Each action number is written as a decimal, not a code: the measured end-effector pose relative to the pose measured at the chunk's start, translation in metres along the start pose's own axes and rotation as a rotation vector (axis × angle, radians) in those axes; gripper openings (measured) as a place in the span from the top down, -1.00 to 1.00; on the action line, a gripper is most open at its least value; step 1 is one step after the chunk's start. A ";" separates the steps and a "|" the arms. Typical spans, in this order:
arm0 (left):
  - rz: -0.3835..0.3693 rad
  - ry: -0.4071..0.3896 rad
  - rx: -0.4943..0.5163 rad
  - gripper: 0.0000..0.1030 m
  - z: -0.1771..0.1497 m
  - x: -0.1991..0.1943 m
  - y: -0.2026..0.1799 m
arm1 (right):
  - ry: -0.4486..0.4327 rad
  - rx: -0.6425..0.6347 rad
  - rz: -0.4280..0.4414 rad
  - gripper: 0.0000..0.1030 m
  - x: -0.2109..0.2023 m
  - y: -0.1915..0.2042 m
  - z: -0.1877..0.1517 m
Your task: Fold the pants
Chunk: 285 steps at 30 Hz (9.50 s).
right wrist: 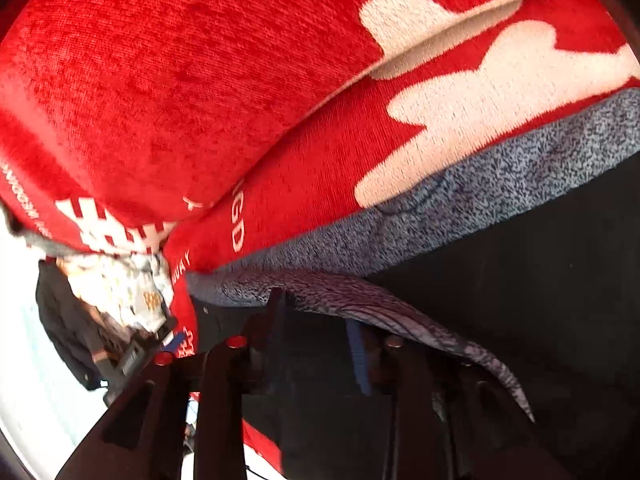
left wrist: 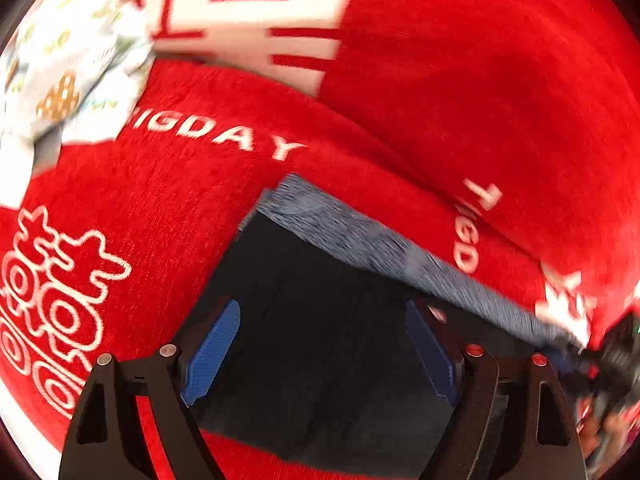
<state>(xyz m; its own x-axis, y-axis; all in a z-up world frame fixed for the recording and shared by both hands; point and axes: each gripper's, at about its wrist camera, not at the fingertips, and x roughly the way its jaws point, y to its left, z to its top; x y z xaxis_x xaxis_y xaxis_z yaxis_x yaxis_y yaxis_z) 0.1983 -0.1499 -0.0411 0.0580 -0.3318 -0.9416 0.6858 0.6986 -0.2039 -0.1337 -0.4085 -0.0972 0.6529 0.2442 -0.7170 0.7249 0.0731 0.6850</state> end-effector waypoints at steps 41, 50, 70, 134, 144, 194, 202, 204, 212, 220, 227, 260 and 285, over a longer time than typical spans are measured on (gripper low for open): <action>-0.527 0.457 0.633 -0.64 -0.176 0.017 -0.485 | -0.385 0.286 0.287 0.93 -0.301 -0.221 -0.122; -0.491 0.512 0.592 -0.64 -0.175 0.035 -0.478 | -0.147 0.267 0.152 -0.40 -0.282 -0.221 -0.140; -0.581 0.649 0.693 -0.64 -0.178 -0.006 -0.494 | -0.143 0.273 0.460 0.81 -0.239 -0.216 -0.165; 0.125 0.111 0.472 -0.77 -0.085 0.098 -0.420 | -0.217 -0.100 -0.281 0.48 -0.193 -0.209 0.061; 0.214 0.056 0.437 -0.79 -0.031 0.058 -0.348 | -0.288 -0.008 -0.383 0.32 -0.241 -0.220 0.055; -0.187 0.186 0.229 0.23 -0.018 0.004 0.112 | 0.602 -1.077 -0.247 0.94 0.277 0.292 -0.071; -0.108 0.126 0.172 0.00 -0.011 -0.014 0.112 | 0.439 -0.914 -0.376 0.43 0.293 0.252 -0.056; -0.116 0.111 0.183 -0.39 -0.006 -0.019 0.098 | 0.385 -0.898 -0.397 0.40 0.270 0.248 -0.054; -0.176 0.083 0.236 -0.48 0.012 -0.010 0.008 | 0.151 -0.496 -0.294 0.40 0.092 0.160 -0.046; -0.024 0.123 0.271 -0.67 -0.018 0.044 -0.054 | -0.019 0.085 -0.264 0.36 -0.058 -0.019 -0.110; 0.012 0.139 0.300 -0.68 -0.016 0.049 -0.063 | -0.136 0.281 -0.107 0.33 -0.069 -0.082 -0.124; 0.108 0.183 0.403 -0.68 -0.094 0.056 -0.225 | -0.511 0.533 -0.236 0.53 -0.251 -0.256 -0.047; 0.213 0.188 0.389 -0.77 -0.097 0.067 -0.255 | -0.435 0.397 -0.229 0.86 -0.287 -0.294 -0.039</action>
<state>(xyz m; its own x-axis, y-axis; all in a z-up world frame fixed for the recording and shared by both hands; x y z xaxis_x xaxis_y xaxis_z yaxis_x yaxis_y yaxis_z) -0.0431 -0.2890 -0.0779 0.1192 -0.0617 -0.9910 0.8955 0.4377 0.0805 -0.5432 -0.4629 -0.0879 0.4409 -0.1564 -0.8838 0.8287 -0.3074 0.4678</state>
